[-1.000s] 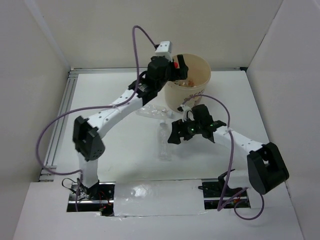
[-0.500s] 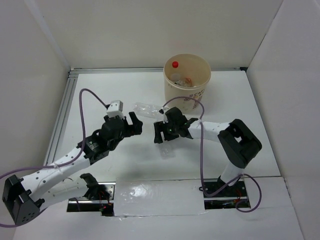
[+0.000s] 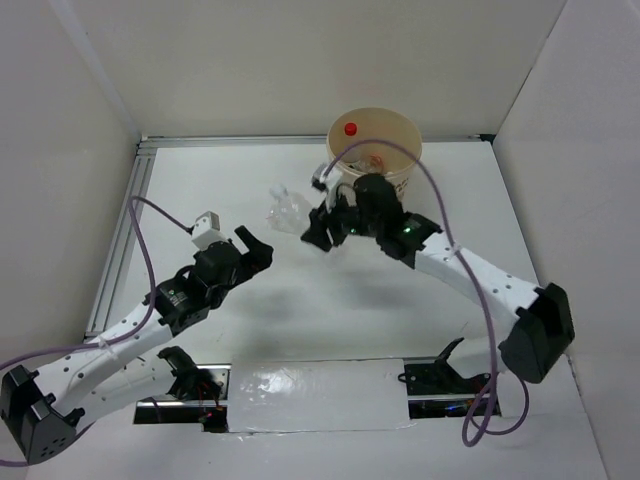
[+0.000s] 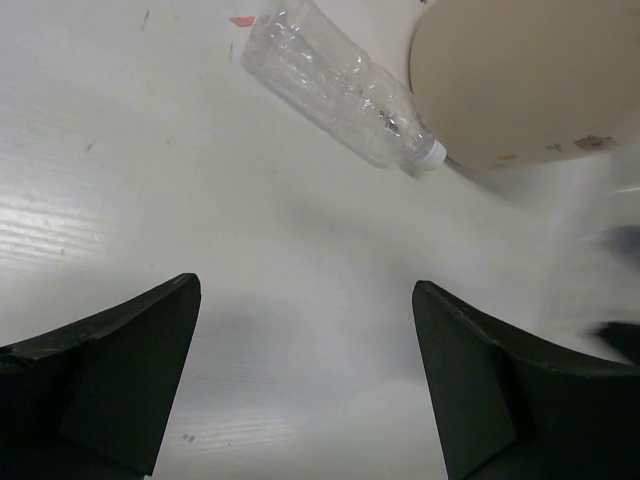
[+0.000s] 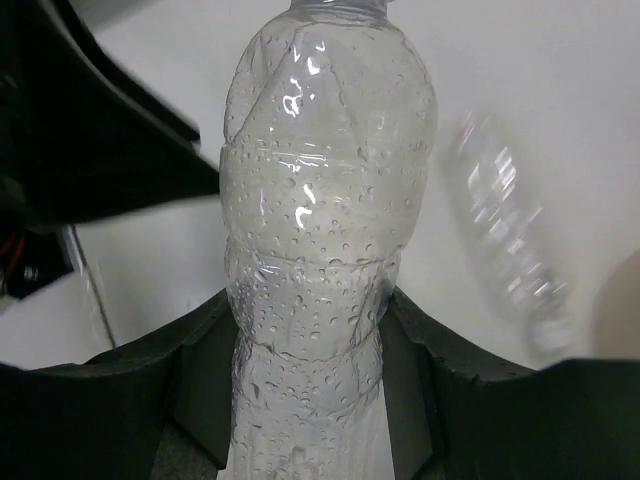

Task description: Put the plastic bottles in the bin

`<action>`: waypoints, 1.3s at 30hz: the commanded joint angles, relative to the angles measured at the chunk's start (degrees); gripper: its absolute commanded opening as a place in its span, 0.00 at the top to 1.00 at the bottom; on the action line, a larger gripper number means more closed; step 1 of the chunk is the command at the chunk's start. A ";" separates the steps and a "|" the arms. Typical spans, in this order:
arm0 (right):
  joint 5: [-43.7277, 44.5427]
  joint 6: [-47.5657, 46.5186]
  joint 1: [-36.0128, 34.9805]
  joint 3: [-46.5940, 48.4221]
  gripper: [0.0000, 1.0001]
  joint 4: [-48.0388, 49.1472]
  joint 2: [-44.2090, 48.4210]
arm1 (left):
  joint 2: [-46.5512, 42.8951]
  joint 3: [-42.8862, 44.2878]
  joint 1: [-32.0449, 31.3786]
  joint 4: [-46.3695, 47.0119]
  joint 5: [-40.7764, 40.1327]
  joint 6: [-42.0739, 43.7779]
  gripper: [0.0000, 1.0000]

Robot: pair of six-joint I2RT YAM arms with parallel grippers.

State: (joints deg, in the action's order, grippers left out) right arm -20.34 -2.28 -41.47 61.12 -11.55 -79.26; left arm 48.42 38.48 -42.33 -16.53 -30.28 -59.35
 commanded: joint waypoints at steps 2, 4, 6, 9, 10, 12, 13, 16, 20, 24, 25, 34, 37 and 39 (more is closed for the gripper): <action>-3.22 -7.82 5.08 12.06 0.77 3.72 4.38 | -0.18 -1.04 3.21 2.20 4.59 -12.69 0.00; -3.22 -7.82 8.50 15.06 0.77 5.83 4.38 | 1.58 -1.04 4.53 4.40 7.24 -14.64 0.00; -1.38 -7.21 11.48 18.66 0.77 10.13 2.98 | 5.26 0.01 6.20 5.19 10.50 -17.01 0.00; 1.88 -8.70 16.22 22.54 0.73 14.27 -1.32 | 11.15 2.38 8.48 8.53 14.71 -18.96 0.00; 2.40 -8.70 17.81 23.59 0.71 14.80 -2.72 | 12.82 3.00 9.10 9.67 15.86 -19.83 0.00; 0.48 -8.70 21.33 26.92 0.66 14.80 -8.06 | 16.33 4.67 10.76 11.70 18.31 -21.40 0.00; -0.40 -8.70 24.13 28.25 0.57 14.19 -9.93 | 20.35 7.11 10.77 11.70 18.94 -22.03 0.00; -2.60 -10.89 28.10 31.60 0.41 13.66 -15.82 | 26.44 12.38 12.79 12.23 21.31 -23.78 0.00; -6.79 -10.90 31.62 36.17 0.00 9.80 -19.44 | 35.23 18.02 13.41 13.99 22.64 -26.25 0.00; -11.56 -8.62 34.44 34.34 0.00 7.60 -16.37 | 43.14 24.96 14.55 8.81 22.02 -31.16 0.00; -12.18 -7.83 34.44 31.89 0.00 7.60 -13.75 | 46.20 26.37 14.55 7.23 21.50 -33.09 0.00; -17.09 -4.05 41.73 15.00 0.00 7.60 4.01 | 64.32 48.17 14.55 -13.06 22.81 -34.34 0.00; -17.63 -2.73 43.32 10.61 0.00 7.07 7.44 | 69.69 51.86 14.55 -13.08 22.81 -34.34 0.00; -18.24 -2.03 45.42 7.97 0.00 6.55 8.86 | 73.28 55.01 14.55 -14.66 22.81 -34.34 0.00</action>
State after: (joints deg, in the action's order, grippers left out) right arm -36.47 -6.48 2.55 72.12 -4.25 -71.37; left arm 118.08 89.47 -27.97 -26.17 -7.70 -92.27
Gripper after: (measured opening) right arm 0.999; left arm 0.995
